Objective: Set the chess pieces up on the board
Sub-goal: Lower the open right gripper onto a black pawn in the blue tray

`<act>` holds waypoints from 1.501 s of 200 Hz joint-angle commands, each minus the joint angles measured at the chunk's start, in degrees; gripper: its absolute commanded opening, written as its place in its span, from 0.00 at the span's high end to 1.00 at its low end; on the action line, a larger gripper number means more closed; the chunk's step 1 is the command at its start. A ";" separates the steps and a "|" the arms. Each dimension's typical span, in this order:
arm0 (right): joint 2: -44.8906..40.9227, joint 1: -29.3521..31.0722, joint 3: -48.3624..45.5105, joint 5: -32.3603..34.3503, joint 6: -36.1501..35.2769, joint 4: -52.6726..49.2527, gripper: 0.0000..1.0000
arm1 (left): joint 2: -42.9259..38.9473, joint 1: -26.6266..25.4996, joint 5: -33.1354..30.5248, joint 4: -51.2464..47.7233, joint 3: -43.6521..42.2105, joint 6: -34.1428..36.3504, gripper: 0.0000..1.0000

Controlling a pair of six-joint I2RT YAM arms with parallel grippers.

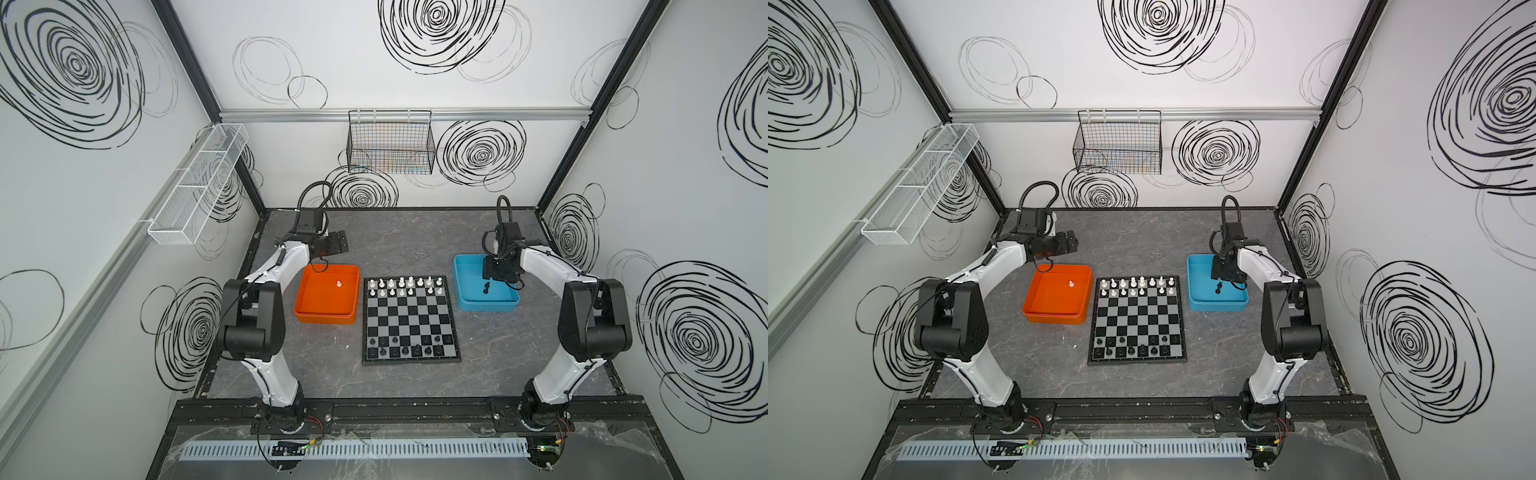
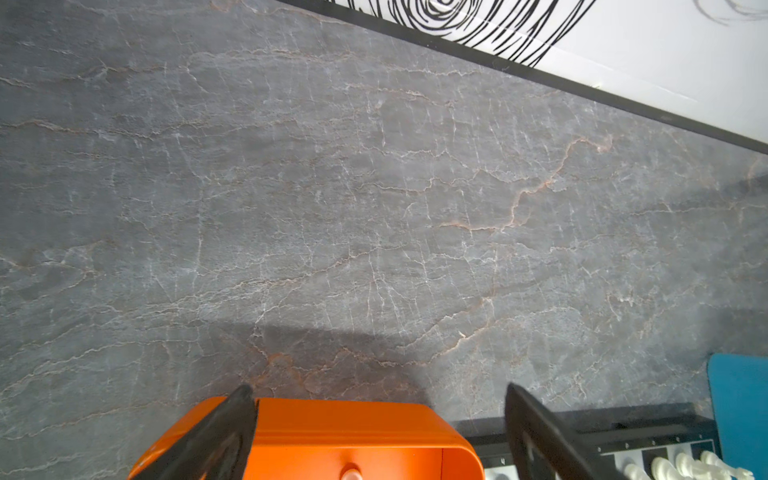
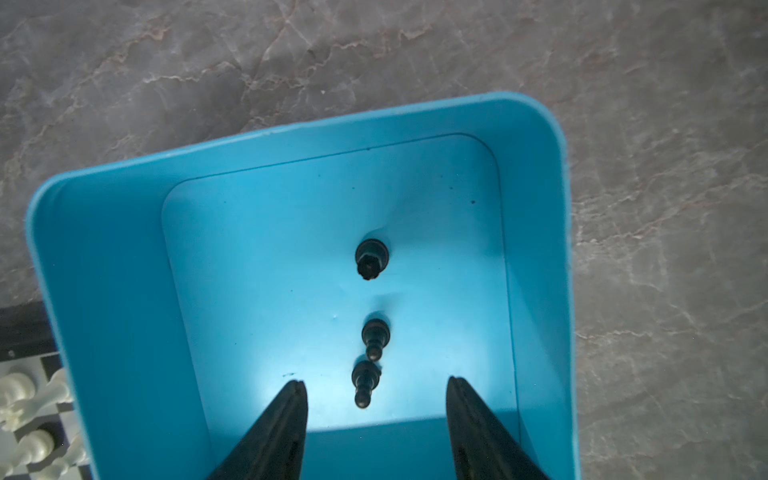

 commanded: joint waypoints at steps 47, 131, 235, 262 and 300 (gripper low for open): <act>-0.25 -1.57 -0.85 -1.35 -2.23 0.54 0.46 | -1.24 -5.76 -3.87 0.13 -0.20 0.96 0.04; -0.25 -1.16 -1.69 -3.46 -1.87 1.67 0.51 | -1.82 -7.24 -3.85 0.15 -0.60 0.85 0.04; 2.15 -0.21 -1.97 -3.18 -1.24 1.28 0.57 | -1.91 -7.37 -3.45 -0.04 -0.48 0.85 0.04; 3.02 0.27 -1.30 -3.35 -1.04 1.60 0.58 | -2.00 -7.24 -3.58 -0.12 -0.42 0.93 0.04; 4.37 0.78 -0.43 -3.11 -0.80 2.04 0.61 | -1.91 -6.99 -3.54 -0.24 -0.34 0.91 0.04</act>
